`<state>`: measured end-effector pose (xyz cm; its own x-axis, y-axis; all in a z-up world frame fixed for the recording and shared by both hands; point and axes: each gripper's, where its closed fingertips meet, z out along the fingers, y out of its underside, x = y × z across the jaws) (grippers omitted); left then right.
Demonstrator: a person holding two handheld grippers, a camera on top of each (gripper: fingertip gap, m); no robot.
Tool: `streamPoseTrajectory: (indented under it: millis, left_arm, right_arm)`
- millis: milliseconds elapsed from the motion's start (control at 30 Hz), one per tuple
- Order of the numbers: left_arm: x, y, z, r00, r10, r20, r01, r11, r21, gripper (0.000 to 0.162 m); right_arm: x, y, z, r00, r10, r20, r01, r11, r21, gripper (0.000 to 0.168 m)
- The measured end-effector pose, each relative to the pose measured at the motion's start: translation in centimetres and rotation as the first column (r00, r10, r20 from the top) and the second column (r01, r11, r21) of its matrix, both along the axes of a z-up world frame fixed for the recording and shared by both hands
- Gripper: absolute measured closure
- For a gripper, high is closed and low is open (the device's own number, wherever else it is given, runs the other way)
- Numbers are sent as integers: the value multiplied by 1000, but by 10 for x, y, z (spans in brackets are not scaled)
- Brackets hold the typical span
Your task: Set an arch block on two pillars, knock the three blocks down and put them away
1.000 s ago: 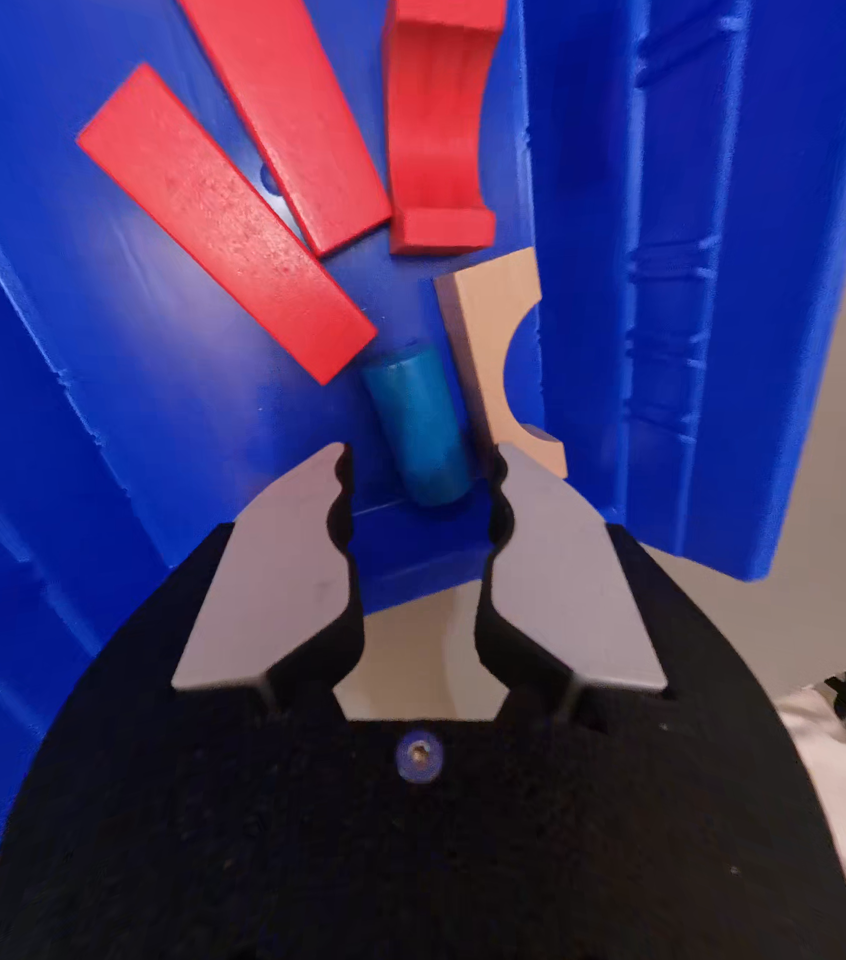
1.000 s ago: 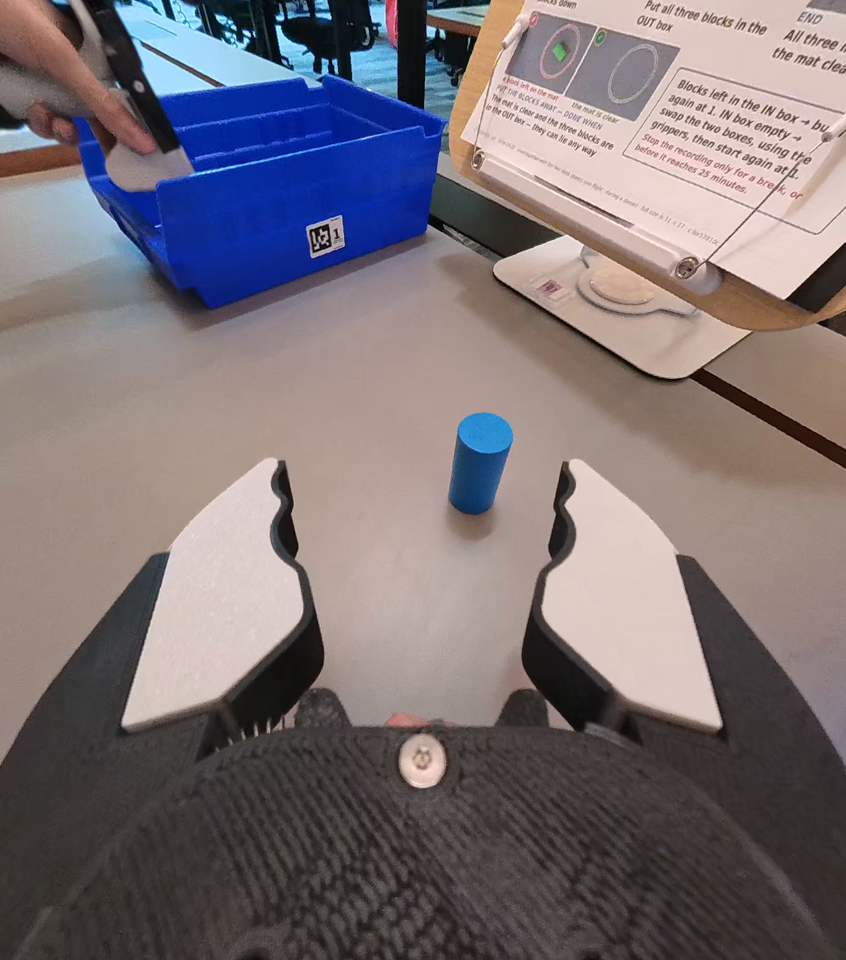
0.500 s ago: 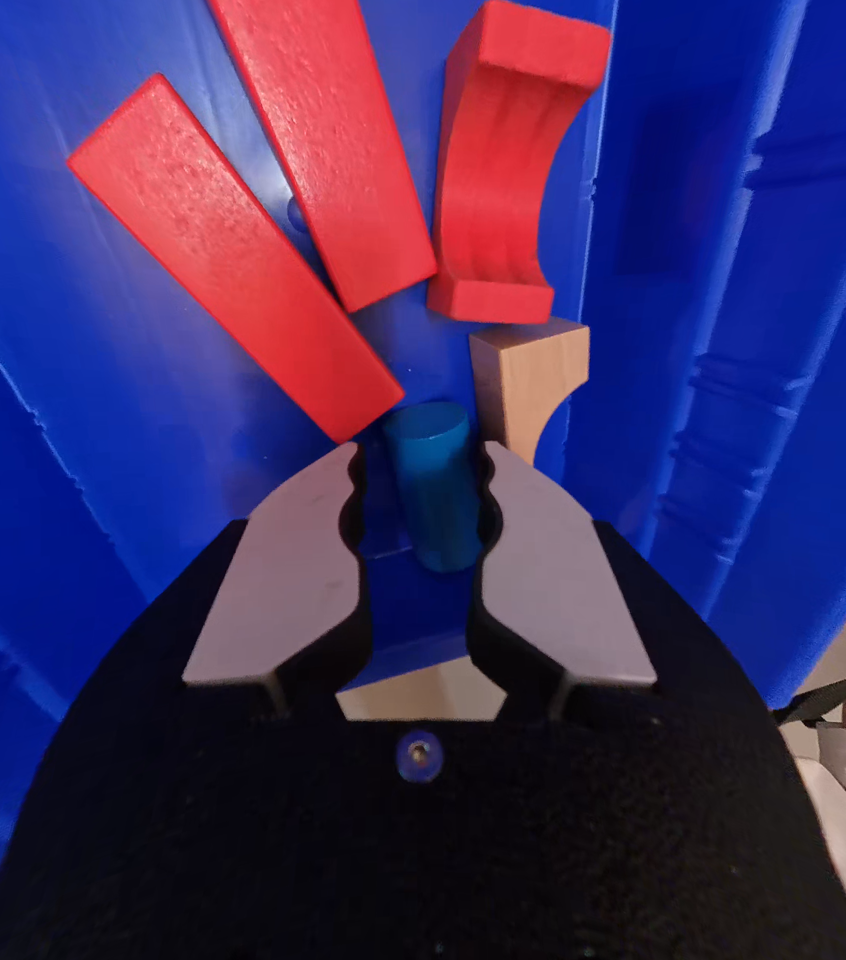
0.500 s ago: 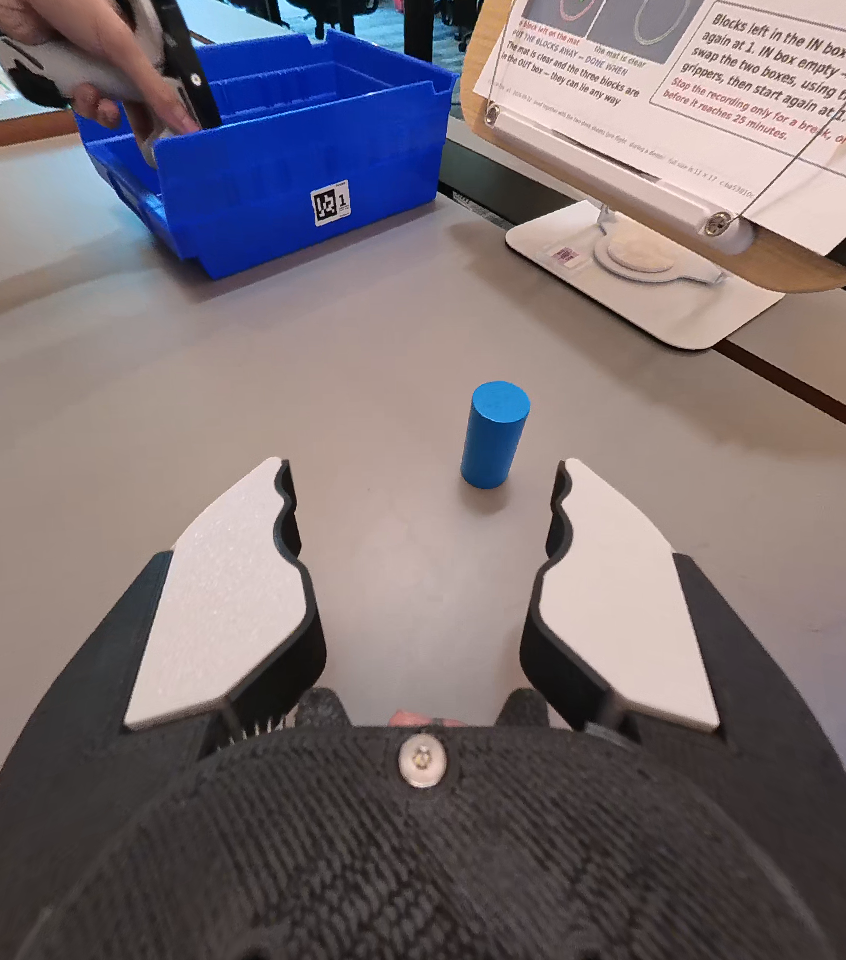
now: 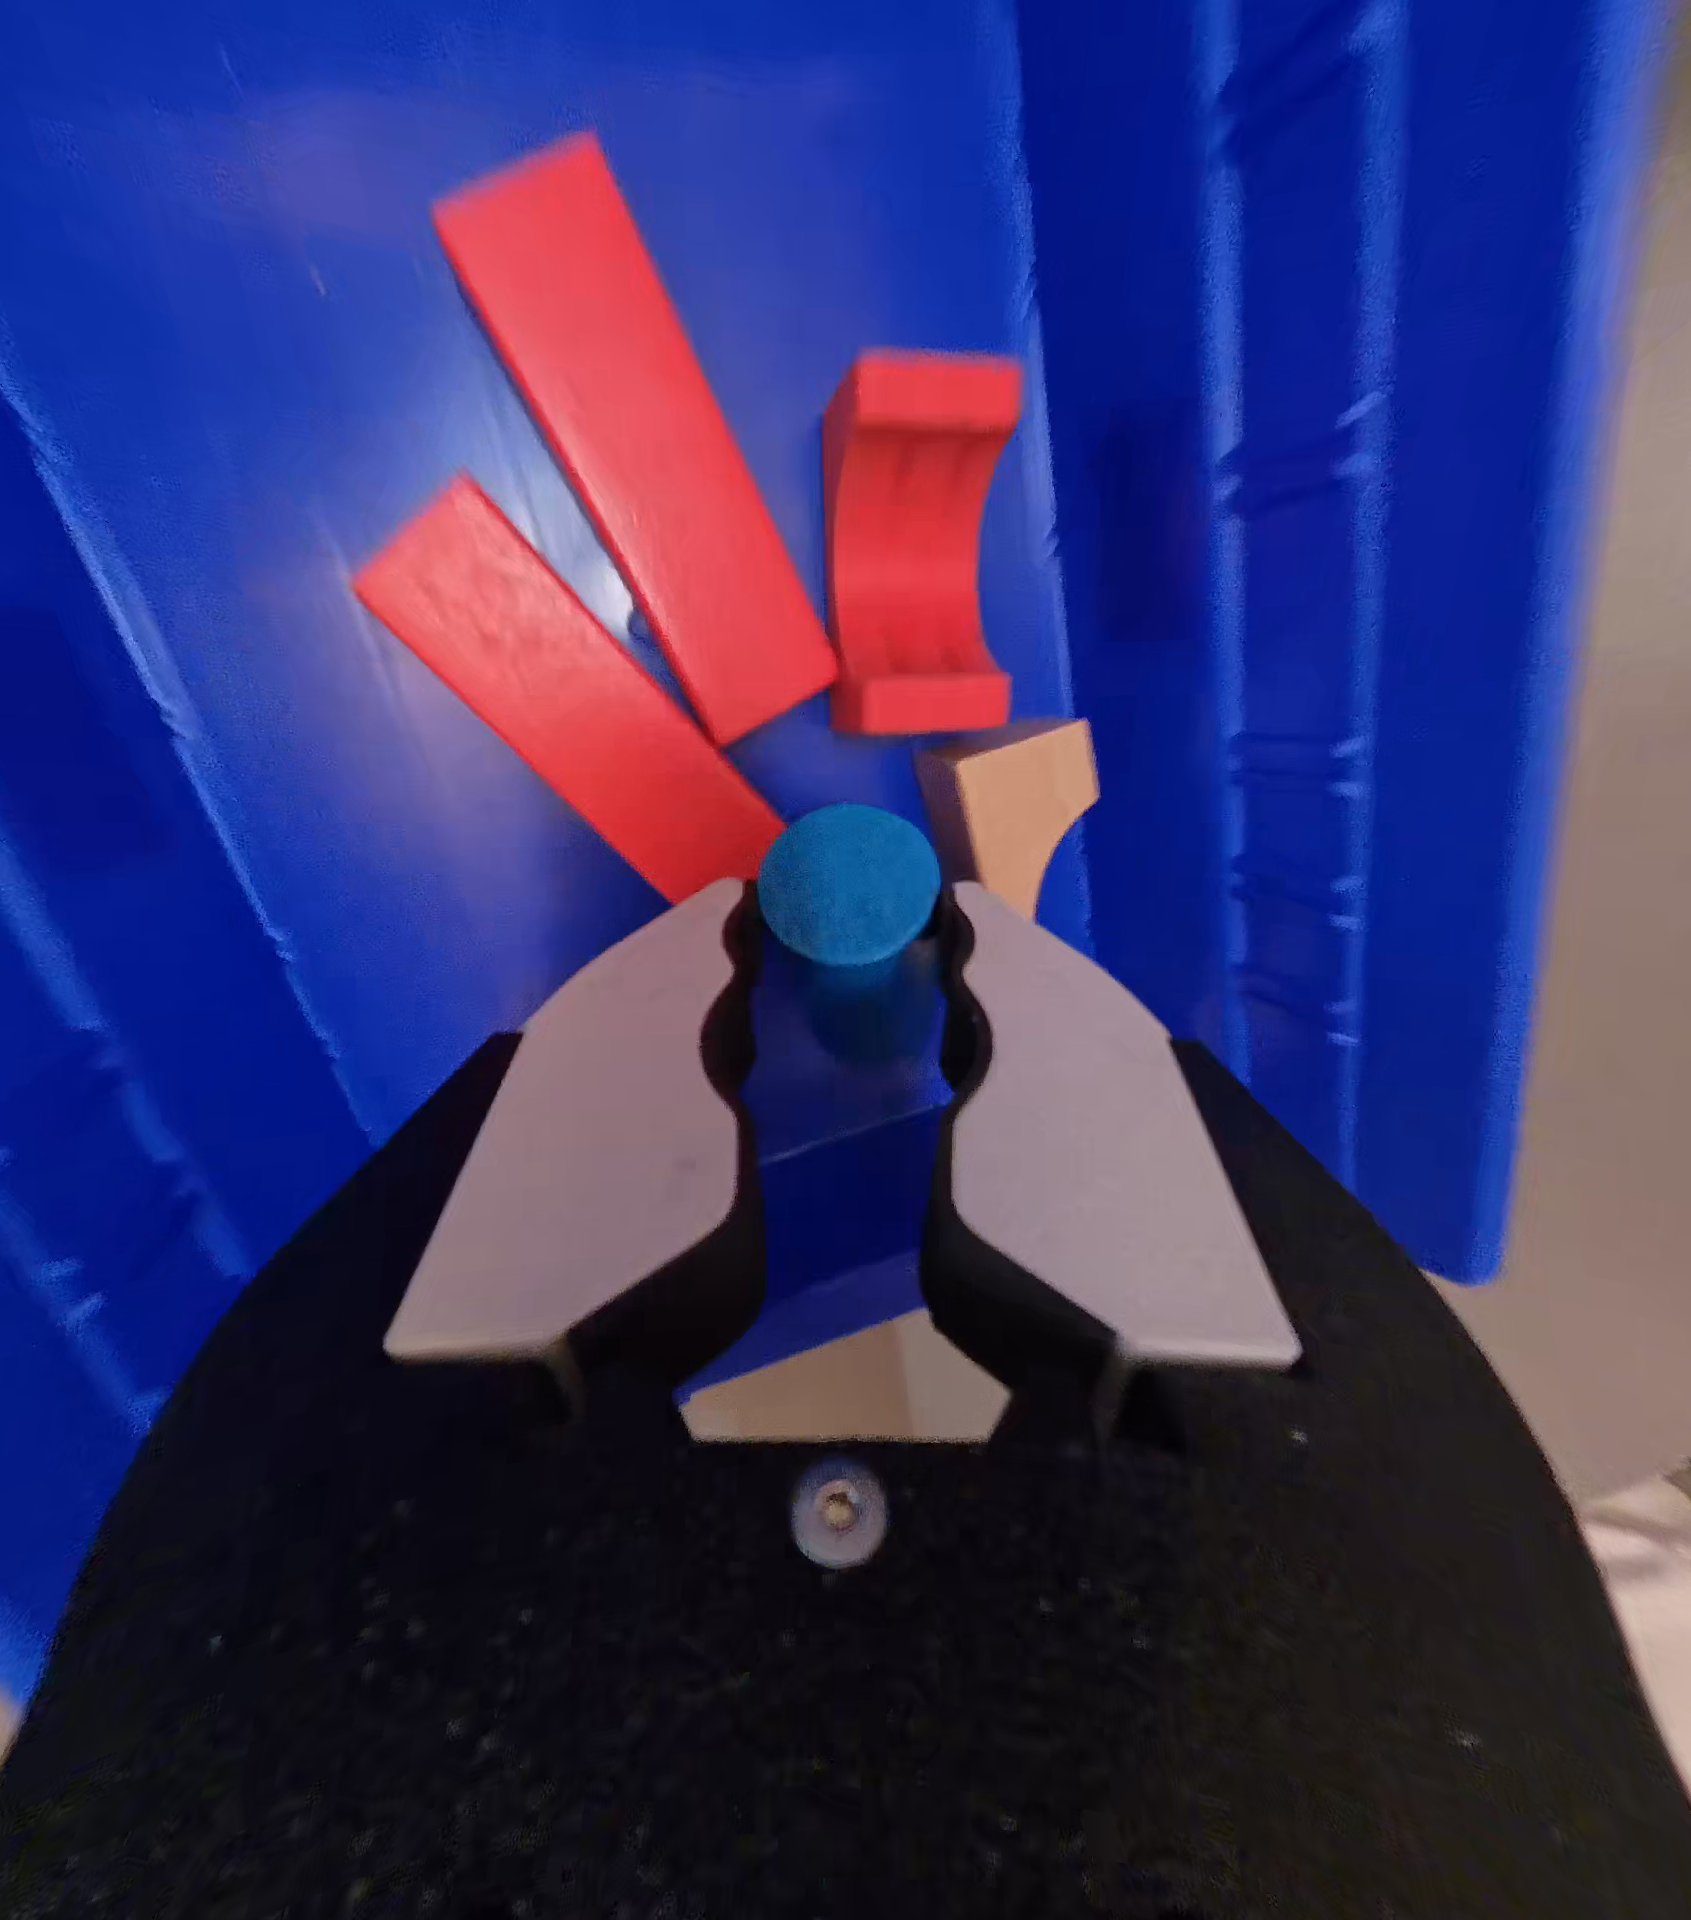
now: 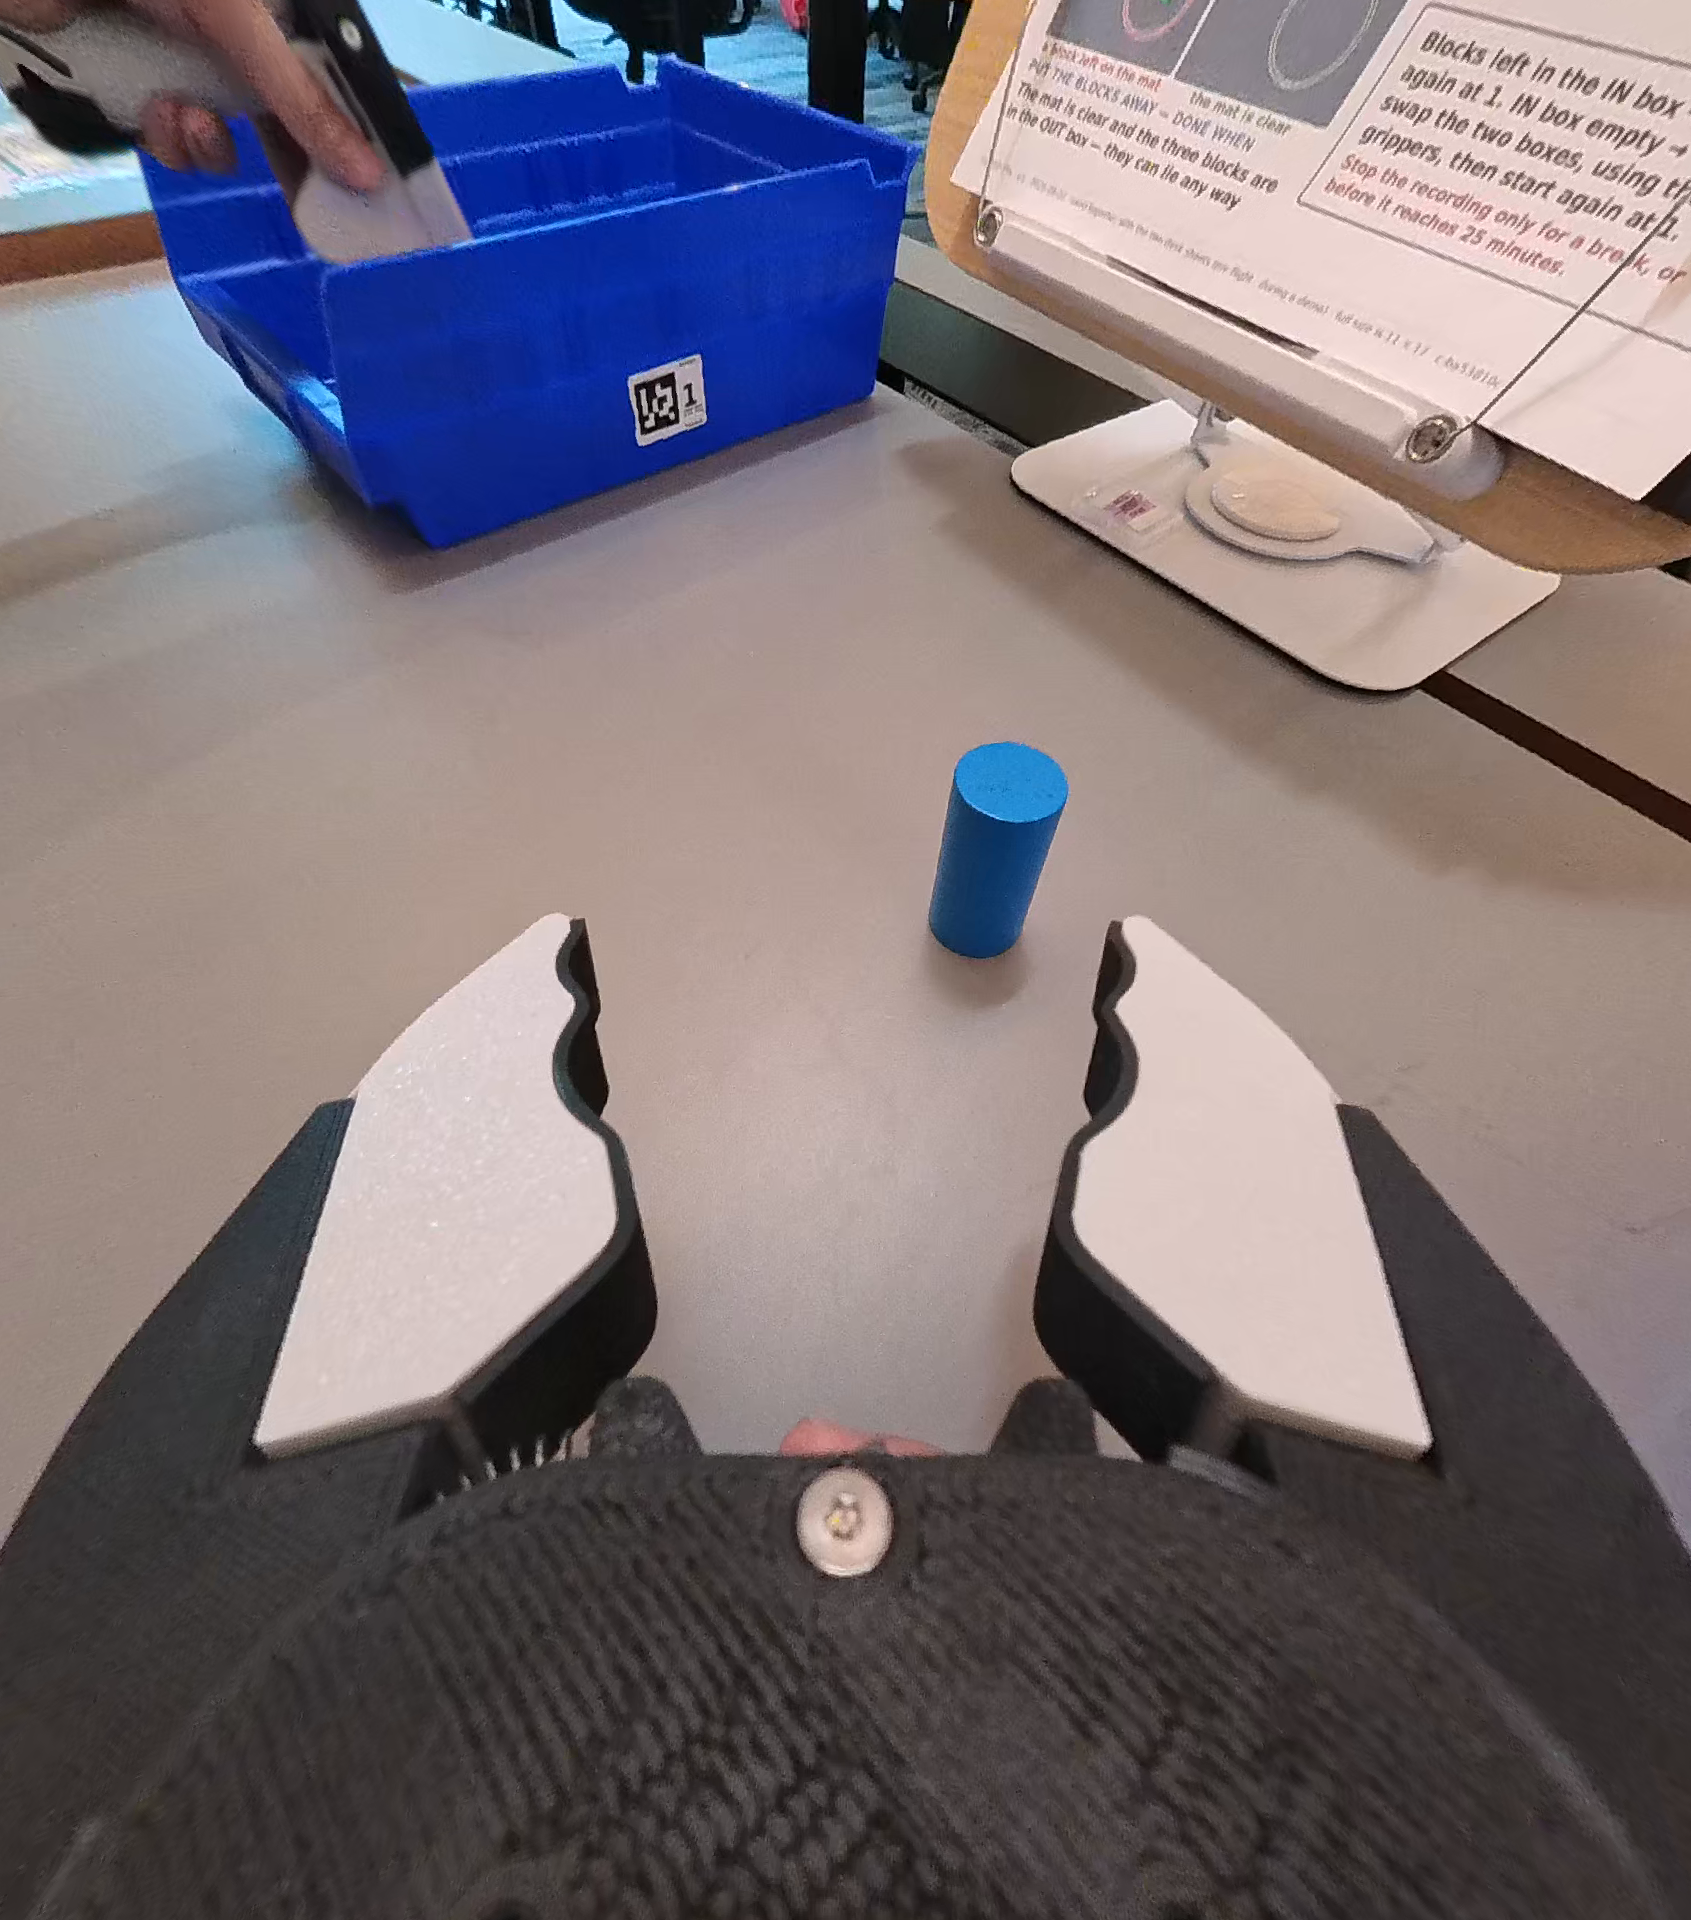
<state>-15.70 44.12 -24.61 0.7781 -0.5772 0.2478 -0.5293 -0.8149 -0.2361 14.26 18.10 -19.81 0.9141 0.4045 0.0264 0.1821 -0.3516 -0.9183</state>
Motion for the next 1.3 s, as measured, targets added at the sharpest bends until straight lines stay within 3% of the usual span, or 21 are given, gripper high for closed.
streamPoseTrajectory:
  millis: [133, 267, 433, 533, 667, 833, 1033, 1300]
  left_arm:
    - [12, 10, 49, 987, -65, 148, 36, 980, 195, 129]
    - [36, 0, 98, 940, -209, 268, 93, 917, 387, 130]
    - [96, -51, 154, 780, -470, 412, 146, 778, 611, 130]
    - [138, -91, 168, 675, -632, 380, 189, 646, 739, 130]
    - [187, -126, 153, 613, -748, 254, 280, 506, 816, 130]
    - [238, -154, 110, 511, -831, 221, 378, 448, 810, 130]
    - [269, -160, 59, 448, -865, 227, 441, 435, 785, 130]
    - [271, -152, 23, 446, -855, 265, 505, 485, 714, 130]
  right_arm:
    - [0, 1, 2, 1000, -3, -11, 3, 1000, 15, 77]
    - [-2, 1, 0, 1000, 4, -28, -4, 1000, 10, 77]
    - [-1, 3, -3, 1000, -7, -27, 7, 1000, 4, 79]
    - [-1, 2, -4, 1000, -7, -25, 7, 1000, 8, 79]
    - [4, 1, -6, 1000, -23, -15, 24, 1000, 8, 80]
    - [5, 0, -7, 1000, -18, -16, 18, 1000, 12, 81]
    - [11, 0, -7, 999, -35, -22, 35, 999, 17, 83]
    - [10, 3, -9, 999, -30, -31, 30, 999, 13, 83]
